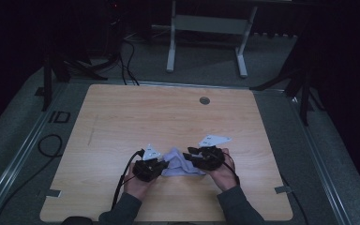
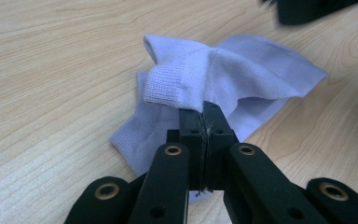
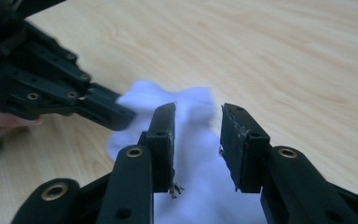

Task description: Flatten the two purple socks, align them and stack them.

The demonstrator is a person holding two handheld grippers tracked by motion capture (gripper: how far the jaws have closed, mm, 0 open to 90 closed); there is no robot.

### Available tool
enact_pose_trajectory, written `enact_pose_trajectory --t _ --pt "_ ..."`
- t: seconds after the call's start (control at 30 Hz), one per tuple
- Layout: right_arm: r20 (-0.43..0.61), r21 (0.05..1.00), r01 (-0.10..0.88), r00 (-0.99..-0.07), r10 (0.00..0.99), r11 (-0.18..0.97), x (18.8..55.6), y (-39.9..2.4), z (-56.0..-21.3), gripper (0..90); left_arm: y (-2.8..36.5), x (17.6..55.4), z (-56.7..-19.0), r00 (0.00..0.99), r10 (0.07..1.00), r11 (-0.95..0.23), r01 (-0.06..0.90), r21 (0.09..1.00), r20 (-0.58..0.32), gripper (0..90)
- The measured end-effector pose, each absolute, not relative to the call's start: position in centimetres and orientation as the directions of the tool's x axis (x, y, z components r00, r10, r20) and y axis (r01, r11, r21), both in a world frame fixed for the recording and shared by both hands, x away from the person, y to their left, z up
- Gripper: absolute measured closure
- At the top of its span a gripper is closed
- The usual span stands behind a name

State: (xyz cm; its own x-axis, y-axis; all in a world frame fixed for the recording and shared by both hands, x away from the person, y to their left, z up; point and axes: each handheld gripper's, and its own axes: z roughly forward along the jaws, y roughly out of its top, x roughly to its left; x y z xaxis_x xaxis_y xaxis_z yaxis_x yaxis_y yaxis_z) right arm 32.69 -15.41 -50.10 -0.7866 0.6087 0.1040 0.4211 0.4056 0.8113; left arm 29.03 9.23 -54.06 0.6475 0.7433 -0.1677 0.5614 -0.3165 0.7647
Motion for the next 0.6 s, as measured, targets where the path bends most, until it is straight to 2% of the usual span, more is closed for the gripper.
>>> enact_pose_trajectory --t 0.13,0.27,0.6 --pt "0.088 0.813 0.438 -0.744 0.662 0.384 32.5 -17.9 -50.0 67.9 9.3 29.0 -54.0 0.644 0.747 -0.312 0.561 0.767 -0.167 88.7" --pt "0.058 0.775 0.476 -0.708 0.704 0.415 32.4 -19.7 -51.3 72.9 9.3 29.0 -54.0 0.643 0.748 -0.314 0.561 0.766 -0.165 88.7" --pt "0.077 0.710 0.556 -0.672 0.736 0.433 33.8 -20.1 -54.4 68.3 9.2 29.1 -54.2 0.643 0.748 -0.319 0.563 0.762 -0.162 88.7"
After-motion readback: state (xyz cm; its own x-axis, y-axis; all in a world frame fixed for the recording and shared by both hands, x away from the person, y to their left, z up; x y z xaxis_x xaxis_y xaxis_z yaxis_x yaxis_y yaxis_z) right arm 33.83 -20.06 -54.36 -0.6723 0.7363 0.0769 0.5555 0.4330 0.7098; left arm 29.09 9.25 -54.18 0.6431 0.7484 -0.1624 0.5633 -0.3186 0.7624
